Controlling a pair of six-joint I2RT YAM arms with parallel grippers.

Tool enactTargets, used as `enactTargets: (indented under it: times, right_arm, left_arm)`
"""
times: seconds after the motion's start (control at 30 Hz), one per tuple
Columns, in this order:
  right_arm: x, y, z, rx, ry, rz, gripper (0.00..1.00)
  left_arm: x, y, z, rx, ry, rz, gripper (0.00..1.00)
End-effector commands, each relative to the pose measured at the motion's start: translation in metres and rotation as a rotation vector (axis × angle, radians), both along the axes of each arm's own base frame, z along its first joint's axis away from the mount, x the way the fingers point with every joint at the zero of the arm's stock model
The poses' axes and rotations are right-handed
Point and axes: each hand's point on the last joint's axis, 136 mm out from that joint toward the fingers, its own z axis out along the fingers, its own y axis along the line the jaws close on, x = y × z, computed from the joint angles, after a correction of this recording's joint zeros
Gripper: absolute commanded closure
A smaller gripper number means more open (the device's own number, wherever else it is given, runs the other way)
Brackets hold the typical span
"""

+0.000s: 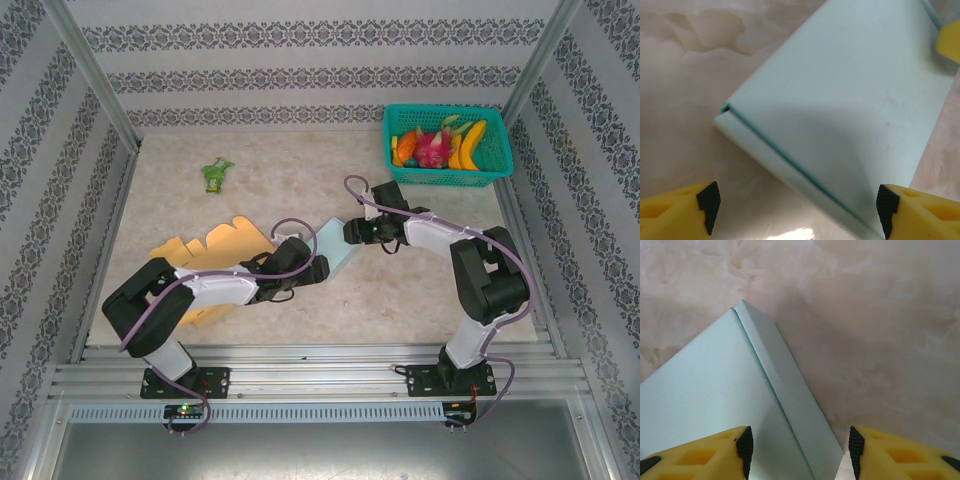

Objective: Fold the paper box

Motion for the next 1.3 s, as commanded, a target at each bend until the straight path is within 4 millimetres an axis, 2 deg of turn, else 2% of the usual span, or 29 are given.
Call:
enactTargets:
  times: [0.0, 0.13, 0.23, 0.4, 0.5, 0.67, 0.93, 1.1, 1.27]
  right_arm:
    - [-0.001, 0.010, -0.005, 0.011, 0.025, 0.047, 0.47]
    - [-0.005, 0.018, 0.001, 0.069, 0.038, 0.064, 0.52]
    - [-0.003, 0.015, 0.014, 0.112, 0.022, 0.030, 0.53]
    - [0.008, -0.009, 0.033, 0.148, -0.020, -0.092, 0.55]
    - [0.017, -0.027, 0.038, 0.155, -0.051, -0.172, 0.54]
    - [0.029, -0.050, 0.036, 0.159, -0.062, -0.267, 0.54]
    - [0.043, -0.077, 0.039, 0.117, -0.126, -0.337, 0.54]
    - [0.048, -0.092, 0.035, 0.099, -0.124, -0.386, 0.55]
    - [0.059, -0.105, 0.033, 0.081, -0.130, -0.415, 0.54]
  left_arm:
    - [0.017, -0.018, 0.010, -0.052, -0.044, 0.020, 0.17]
    - [0.029, -0.026, 0.012, -0.052, -0.052, 0.023, 0.18]
    - [0.043, -0.033, 0.023, -0.046, -0.070, 0.010, 0.19]
    - [0.070, -0.052, 0.052, -0.042, -0.142, -0.042, 0.20]
    - [0.087, -0.068, 0.061, -0.031, -0.166, -0.090, 0.20]
    - [0.112, -0.101, 0.050, -0.018, -0.153, -0.166, 0.20]
    - [0.150, -0.138, 0.043, 0.027, -0.189, -0.225, 0.21]
    - [0.167, -0.153, 0.043, 0.047, -0.199, -0.241, 0.20]
    - [0.173, -0.160, 0.034, 0.047, -0.175, -0.235, 0.20]
